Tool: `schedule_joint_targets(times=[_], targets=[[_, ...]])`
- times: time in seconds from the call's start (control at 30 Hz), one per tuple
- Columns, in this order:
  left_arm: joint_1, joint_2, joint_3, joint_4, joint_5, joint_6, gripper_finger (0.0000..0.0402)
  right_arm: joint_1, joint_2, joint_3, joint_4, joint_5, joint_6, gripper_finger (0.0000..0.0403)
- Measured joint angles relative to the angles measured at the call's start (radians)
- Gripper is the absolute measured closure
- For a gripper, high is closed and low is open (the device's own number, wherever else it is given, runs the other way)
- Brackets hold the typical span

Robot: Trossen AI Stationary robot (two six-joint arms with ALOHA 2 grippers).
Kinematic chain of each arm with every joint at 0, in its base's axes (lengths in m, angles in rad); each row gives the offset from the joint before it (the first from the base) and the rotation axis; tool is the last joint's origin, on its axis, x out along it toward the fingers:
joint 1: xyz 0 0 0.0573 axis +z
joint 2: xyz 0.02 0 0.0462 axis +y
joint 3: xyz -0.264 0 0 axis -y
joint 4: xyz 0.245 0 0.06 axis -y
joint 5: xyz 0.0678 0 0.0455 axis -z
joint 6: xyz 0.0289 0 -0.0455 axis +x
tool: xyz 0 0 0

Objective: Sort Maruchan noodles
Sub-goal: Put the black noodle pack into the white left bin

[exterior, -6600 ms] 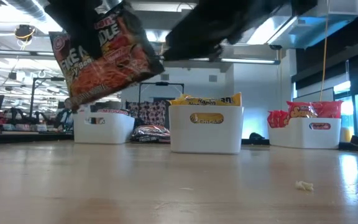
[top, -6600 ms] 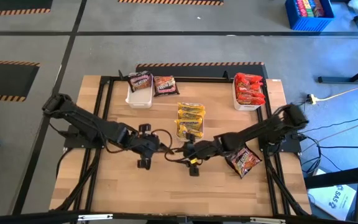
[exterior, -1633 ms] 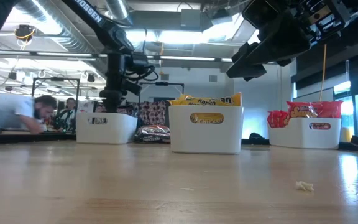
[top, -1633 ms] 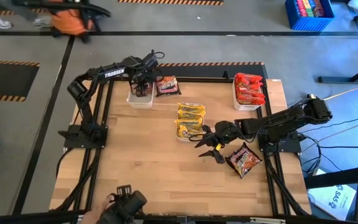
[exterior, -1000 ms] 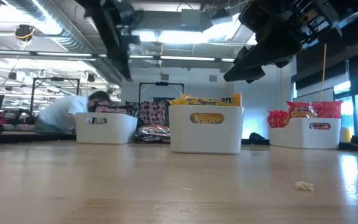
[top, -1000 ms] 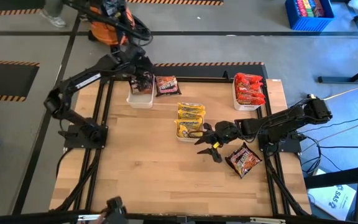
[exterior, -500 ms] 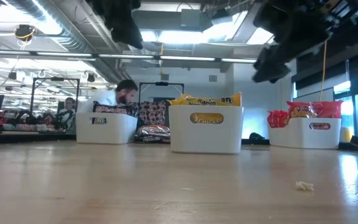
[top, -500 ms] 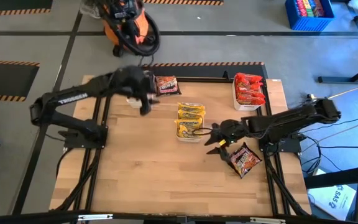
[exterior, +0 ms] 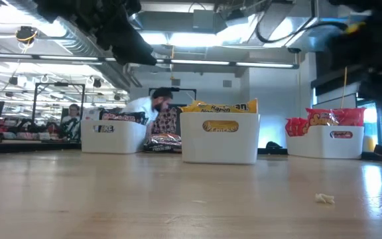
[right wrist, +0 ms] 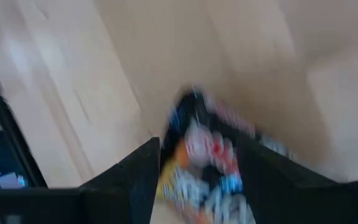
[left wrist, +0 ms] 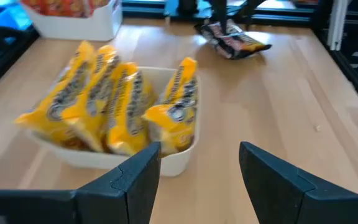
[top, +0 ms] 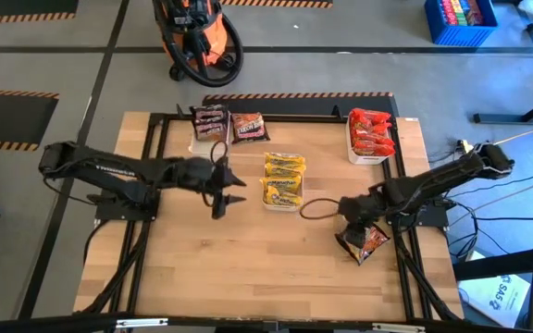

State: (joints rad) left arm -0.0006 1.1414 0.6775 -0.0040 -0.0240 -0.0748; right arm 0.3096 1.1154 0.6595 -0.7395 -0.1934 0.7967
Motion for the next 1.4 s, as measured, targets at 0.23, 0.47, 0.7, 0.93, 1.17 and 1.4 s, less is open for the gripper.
schedule_joint_targets(times=[0.23,0.47,0.7,0.93,1.17,1.4], targets=[[-0.094,0.004,-0.043,0.072,-0.02,-0.056,0.0191,0.122,0.029,-0.001,-0.172,0.049,0.187,0.021],[-0.161,0.004,-0.051,0.098,-0.028,-0.107,0.0191,0.193,0.14,-0.001,-0.077,0.088,0.192,0.021],[-0.232,0.009,-0.052,0.098,-0.133,-0.109,0.0191,0.201,0.275,0.004,0.25,0.102,0.137,0.021],[-0.264,0.073,-0.054,0.114,-0.196,-0.109,0.0191,0.201,0.354,-0.004,0.616,0.248,-0.027,0.021],[-0.265,0.209,-0.054,0.208,-0.194,-0.11,0.0191,0.182,0.426,-0.002,0.811,0.392,-0.172,0.021],[-0.264,0.361,-0.054,0.39,-0.123,-0.129,0.0191,0.138,0.424,0.022,0.838,0.42,-0.285,0.021]])
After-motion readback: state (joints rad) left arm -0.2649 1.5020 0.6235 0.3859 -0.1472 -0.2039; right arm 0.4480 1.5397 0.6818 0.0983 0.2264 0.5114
